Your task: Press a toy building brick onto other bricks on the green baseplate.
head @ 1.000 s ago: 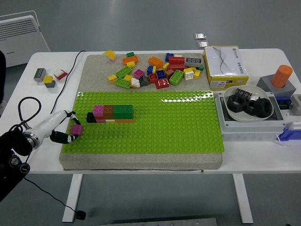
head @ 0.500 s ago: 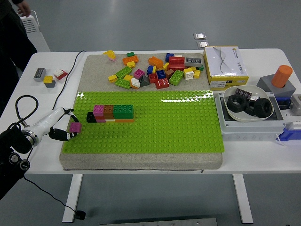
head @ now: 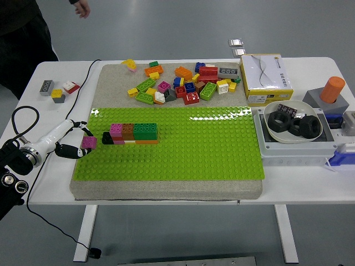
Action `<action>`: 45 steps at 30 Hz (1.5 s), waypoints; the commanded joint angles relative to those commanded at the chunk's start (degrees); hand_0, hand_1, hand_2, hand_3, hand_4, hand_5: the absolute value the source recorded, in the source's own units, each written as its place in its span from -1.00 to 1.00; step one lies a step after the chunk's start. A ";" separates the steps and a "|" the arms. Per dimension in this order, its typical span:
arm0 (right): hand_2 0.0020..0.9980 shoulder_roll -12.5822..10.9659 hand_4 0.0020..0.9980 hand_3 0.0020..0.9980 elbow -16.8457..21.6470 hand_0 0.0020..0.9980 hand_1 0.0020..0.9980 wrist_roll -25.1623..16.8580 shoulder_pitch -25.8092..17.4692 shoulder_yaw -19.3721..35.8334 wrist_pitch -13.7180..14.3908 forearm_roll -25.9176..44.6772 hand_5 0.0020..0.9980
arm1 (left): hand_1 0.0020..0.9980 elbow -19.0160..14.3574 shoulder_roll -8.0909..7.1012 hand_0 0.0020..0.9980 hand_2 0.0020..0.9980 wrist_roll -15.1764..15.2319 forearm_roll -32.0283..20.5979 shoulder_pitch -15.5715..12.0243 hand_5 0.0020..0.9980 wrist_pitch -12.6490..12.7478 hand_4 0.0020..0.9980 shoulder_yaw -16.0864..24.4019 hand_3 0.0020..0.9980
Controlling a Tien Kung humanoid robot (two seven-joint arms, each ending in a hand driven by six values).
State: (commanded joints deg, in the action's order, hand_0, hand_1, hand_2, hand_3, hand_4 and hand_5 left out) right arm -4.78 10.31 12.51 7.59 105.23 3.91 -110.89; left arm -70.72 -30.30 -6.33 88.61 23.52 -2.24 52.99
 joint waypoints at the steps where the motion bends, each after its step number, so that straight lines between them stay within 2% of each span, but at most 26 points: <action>1: 0.50 -0.07 0.54 0.47 0.00 0.04 0.38 -0.02 0.04 0.17 -0.02 -0.16 0.68 | 0.85 -0.52 -0.57 0.81 0.84 -0.09 -1.11 0.23 -1.00 -0.30 0.49 -0.14 -0.03; 5: 0.50 -0.38 0.54 0.47 0.00 0.04 0.38 -0.14 0.20 1.50 -0.21 -1.32 0.68 | 0.85 -2.68 -3.14 0.81 0.84 -0.32 -6.34 1.54 -1.00 -0.76 0.49 -1.32 -0.03; 9: 0.50 -0.50 0.53 0.47 0.00 0.04 0.38 -0.33 0.17 3.97 -0.65 -3.27 0.68 | 0.84 -4.45 -5.18 0.81 0.85 -1.25 -12.17 3.88 -1.00 0.98 0.54 -3.68 -0.06; 12: 0.50 -0.52 0.53 0.47 0.00 0.04 0.38 -0.48 0.05 6.19 -0.99 -4.95 0.68 | 0.84 -6.83 -6.51 0.81 0.85 -3.80 -16.80 6.99 -1.00 2.27 0.54 -6.74 -0.06; 13: 0.49 -0.52 0.53 0.46 0.00 0.04 0.38 -0.51 0.04 6.52 -1.04 -5.22 0.67 | 0.87 -7.36 -6.74 0.81 0.92 -4.36 -17.90 7.60 -1.00 2.44 0.54 -7.31 -0.06; 16: 0.49 -0.51 0.53 0.46 0.00 0.04 0.38 -0.55 -0.12 7.51 -1.16 -5.99 0.67 | 0.87 -9.78 -6.93 0.81 0.92 -8.02 -21.12 10.59 -1.00 4.12 0.54 -9.70 -0.06; 18: 0.49 -0.52 0.53 0.46 0.00 0.04 0.38 -0.56 -0.18 7.85 -1.20 -6.26 0.67 | 0.87 -10.55 -6.22 0.81 0.92 -10.80 -22.15 12.01 -1.00 5.44 0.54 -10.62 -0.06; 20: 0.49 -0.57 0.53 0.46 0.00 0.04 0.38 -0.55 -0.17 7.99 -1.26 -6.31 0.67 | 0.89 -10.83 -4.81 0.83 0.92 -13.69 -22.10 12.81 -1.00 6.26 0.49 -10.89 -0.08; 25: 0.48 -1.08 0.53 0.46 0.00 0.04 0.39 -0.72 -0.57 8.16 -1.55 -6.04 0.67 | 0.86 -10.15 0.30 0.82 0.89 -20.14 -18.49 13.10 -1.00 6.46 0.46 -10.97 -0.09; 29: 0.48 -1.34 0.53 0.46 0.00 0.04 0.39 -0.83 -0.52 7.98 -1.69 -6.12 0.67 | 0.86 -8.71 3.72 0.82 0.89 -23.86 -14.11 13.01 -1.00 6.92 0.46 -10.39 -0.09; 34: 0.48 -1.30 0.53 0.46 0.00 0.04 0.39 -0.82 -0.51 7.11 -1.81 -5.44 0.68 | 0.84 -7.26 5.98 0.82 0.87 -25.10 -11.35 12.43 -1.00 7.25 0.47 -10.05 -0.08; 39: 0.48 -1.12 0.53 0.45 0.00 0.04 0.39 -0.74 -0.60 6.49 -1.83 -5.18 0.67 | 0.84 -5.94 7.12 0.82 0.86 -25.22 -9.98 12.37 -1.00 7.27 0.46 -10.74 -0.09; 45: 0.48 -1.02 0.53 0.46 0.00 0.04 0.38 -0.76 -0.62 6.36 -1.89 -5.19 0.68 | 0.84 -4.30 8.05 0.83 0.86 -23.41 -9.33 13.08 -1.00 7.45 0.44 -12.46 -0.10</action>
State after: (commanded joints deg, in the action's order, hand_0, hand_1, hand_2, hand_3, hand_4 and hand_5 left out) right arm -5.80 10.31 11.76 6.97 111.59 2.02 -116.08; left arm -75.02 -22.25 -29.74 79.28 36.60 5.21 40.53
